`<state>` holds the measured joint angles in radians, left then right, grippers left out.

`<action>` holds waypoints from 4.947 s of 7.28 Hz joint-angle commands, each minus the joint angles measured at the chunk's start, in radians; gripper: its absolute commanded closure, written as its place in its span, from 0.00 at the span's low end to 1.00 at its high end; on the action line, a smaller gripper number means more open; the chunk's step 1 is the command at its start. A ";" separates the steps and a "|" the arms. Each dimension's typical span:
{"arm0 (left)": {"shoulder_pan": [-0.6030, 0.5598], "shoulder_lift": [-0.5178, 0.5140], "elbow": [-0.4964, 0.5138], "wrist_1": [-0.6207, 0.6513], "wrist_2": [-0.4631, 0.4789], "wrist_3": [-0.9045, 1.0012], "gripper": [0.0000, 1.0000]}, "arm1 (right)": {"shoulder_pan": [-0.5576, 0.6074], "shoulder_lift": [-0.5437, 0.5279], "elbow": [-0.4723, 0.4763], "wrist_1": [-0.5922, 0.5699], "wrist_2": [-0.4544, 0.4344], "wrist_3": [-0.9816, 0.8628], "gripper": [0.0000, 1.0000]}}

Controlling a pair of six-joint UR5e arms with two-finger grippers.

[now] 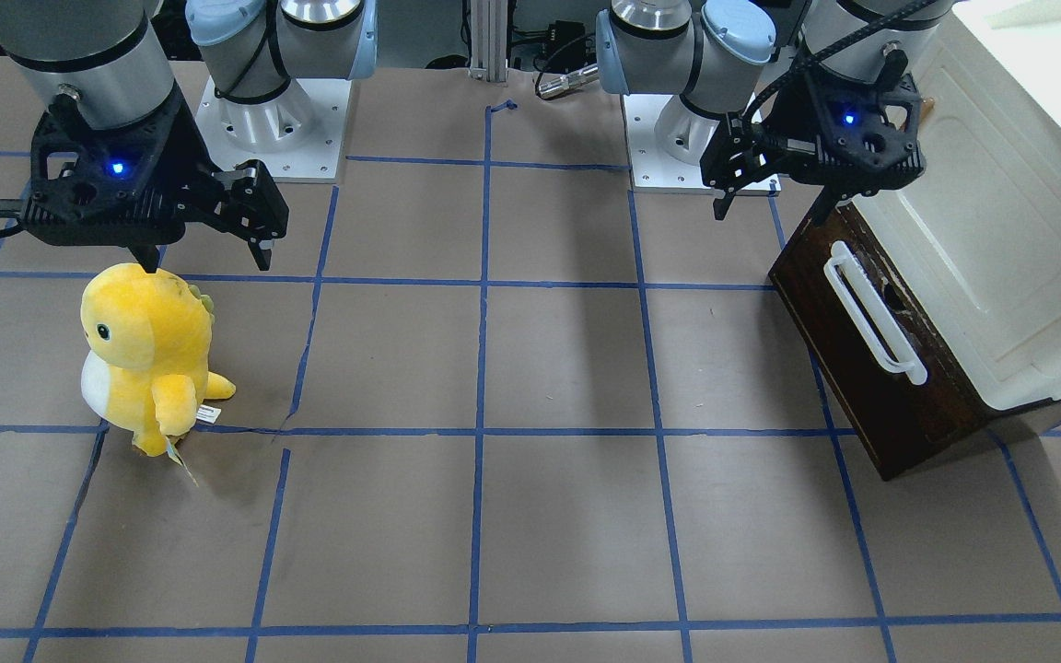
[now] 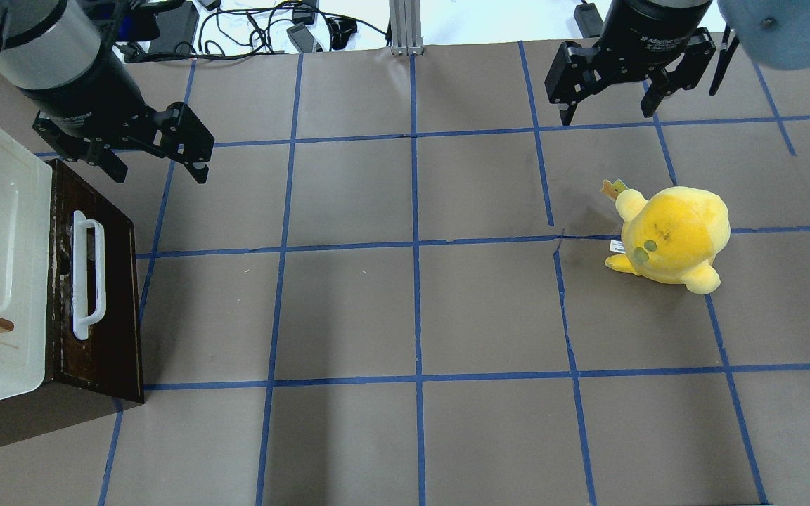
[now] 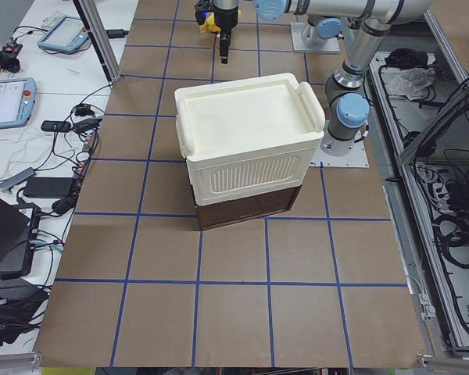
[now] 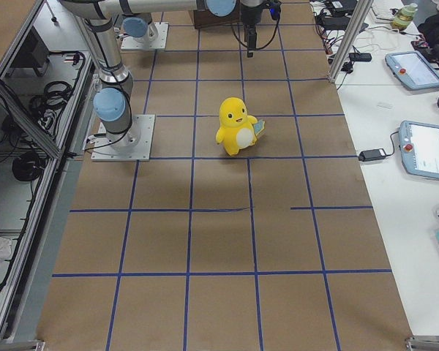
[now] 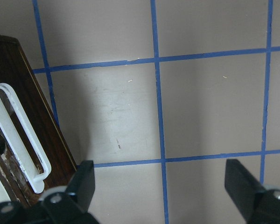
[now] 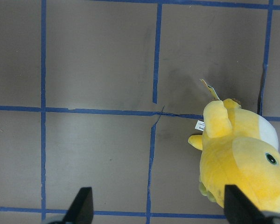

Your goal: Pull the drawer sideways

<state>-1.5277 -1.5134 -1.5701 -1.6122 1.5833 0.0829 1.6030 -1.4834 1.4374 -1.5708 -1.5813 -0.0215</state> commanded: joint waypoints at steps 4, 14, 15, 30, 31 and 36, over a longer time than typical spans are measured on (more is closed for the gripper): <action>0.000 -0.010 -0.002 0.001 0.000 -0.003 0.00 | 0.000 0.000 0.000 0.000 0.001 0.000 0.00; 0.001 -0.040 -0.010 -0.014 0.023 -0.018 0.00 | 0.000 0.000 0.000 0.000 0.000 0.000 0.00; -0.002 -0.074 -0.021 -0.006 0.141 -0.063 0.00 | 0.000 0.000 0.000 0.000 0.001 -0.002 0.00; -0.069 -0.396 -0.171 0.187 0.744 -0.488 0.10 | 0.000 0.000 0.000 0.000 0.001 0.000 0.00; -0.046 -0.396 -0.172 0.187 0.742 -0.491 0.10 | 0.000 0.000 0.000 0.000 0.001 0.000 0.00; -0.005 -0.404 -0.172 0.187 0.742 -0.505 0.24 | 0.000 0.000 0.000 0.000 0.000 0.000 0.00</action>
<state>-1.5338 -1.9173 -1.7425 -1.4251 2.3246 -0.4213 1.6030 -1.4834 1.4374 -1.5708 -1.5810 -0.0225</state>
